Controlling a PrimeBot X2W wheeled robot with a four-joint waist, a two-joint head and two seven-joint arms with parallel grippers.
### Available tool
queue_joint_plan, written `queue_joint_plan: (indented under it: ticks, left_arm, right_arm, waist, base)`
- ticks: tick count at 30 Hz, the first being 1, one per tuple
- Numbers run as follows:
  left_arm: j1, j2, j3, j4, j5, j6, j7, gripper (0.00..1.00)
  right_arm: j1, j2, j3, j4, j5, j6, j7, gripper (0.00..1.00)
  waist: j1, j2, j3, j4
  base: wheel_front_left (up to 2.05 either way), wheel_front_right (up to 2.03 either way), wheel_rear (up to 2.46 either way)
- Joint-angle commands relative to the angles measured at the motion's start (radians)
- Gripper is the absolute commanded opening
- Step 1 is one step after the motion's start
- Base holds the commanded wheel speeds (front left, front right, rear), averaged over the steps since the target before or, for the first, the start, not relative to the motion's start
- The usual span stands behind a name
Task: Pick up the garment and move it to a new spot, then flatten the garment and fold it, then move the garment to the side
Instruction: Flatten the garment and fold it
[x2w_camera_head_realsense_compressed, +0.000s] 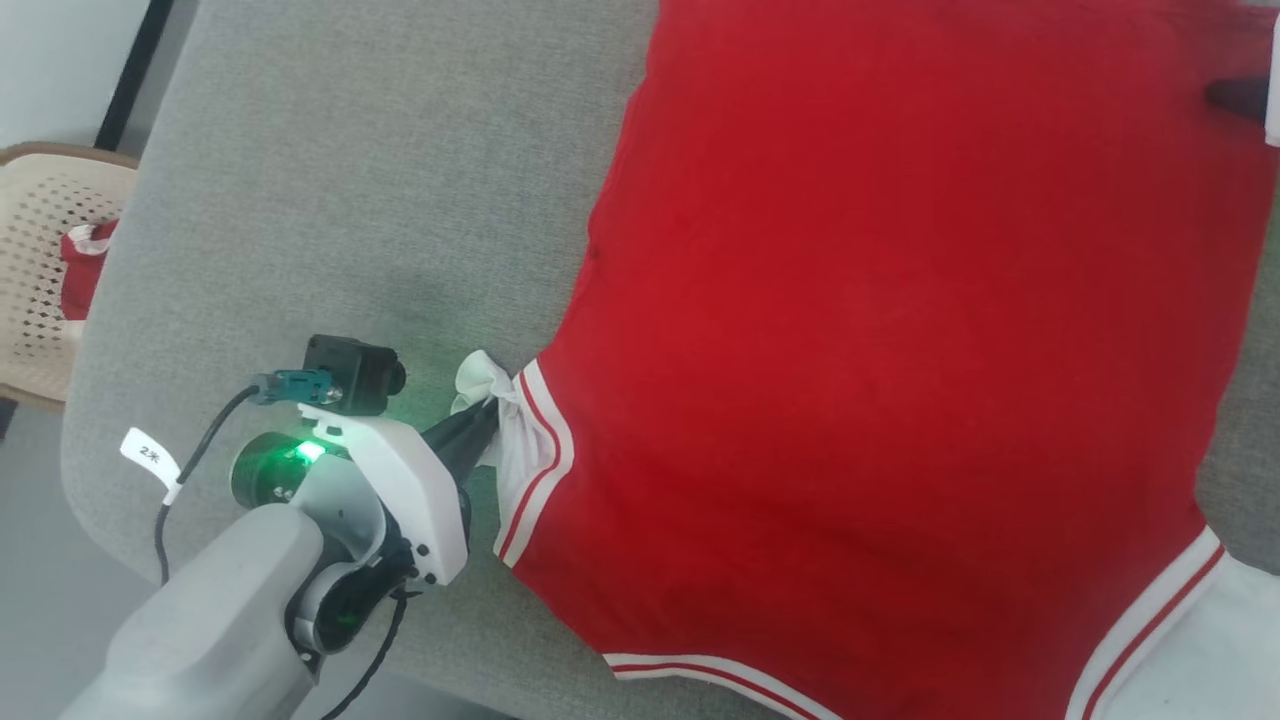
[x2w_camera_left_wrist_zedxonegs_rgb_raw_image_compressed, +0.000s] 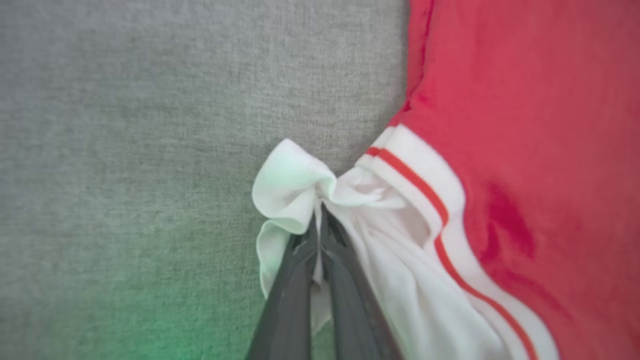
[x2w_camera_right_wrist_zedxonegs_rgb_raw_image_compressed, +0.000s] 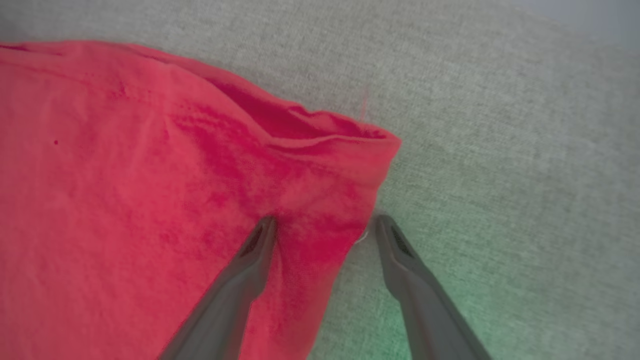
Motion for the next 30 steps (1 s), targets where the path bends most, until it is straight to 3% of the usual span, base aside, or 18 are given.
queue_joint_plan:
  ticks: [1,12,23,30]
  left_arm:
    - [0.033,-0.013,-0.035,0.075,-0.002,0.008,0.019,0.0]
    - [0.051,0.017,-0.004,0.139,-0.022,0.013,-0.008,0.0]
    - [0.081,0.1,0.035,0.093,-0.04,0.043,-0.009,0.0]
    - [0.112,0.152,0.056,0.041,-0.051,0.066,0.003,0.0]
  right_arm:
    - [0.076,0.038,0.037,0.056,0.005,0.001,0.053,0.0]
    - [0.079,0.006,0.105,-0.035,0.065,0.0,0.043,0.0]
    - [0.244,-0.082,0.214,-0.361,0.248,0.0,0.066,0.0]
    - [0.451,-0.145,0.202,-0.603,0.335,0.0,0.105,0.0]
  waist:
    - [0.0,-0.0001,-0.005,0.004]
    - [0.0,-0.0001,-0.068,-0.058]
    - [0.0,-0.0001,-0.152,-0.191]
    - [0.0,-0.0001,-0.186,-0.277]
  base:
    - [0.0,0.0,0.0]
    - [0.0,0.0,0.0]
    - [0.0,0.0,0.0]
    - [0.0,0.0,0.0]
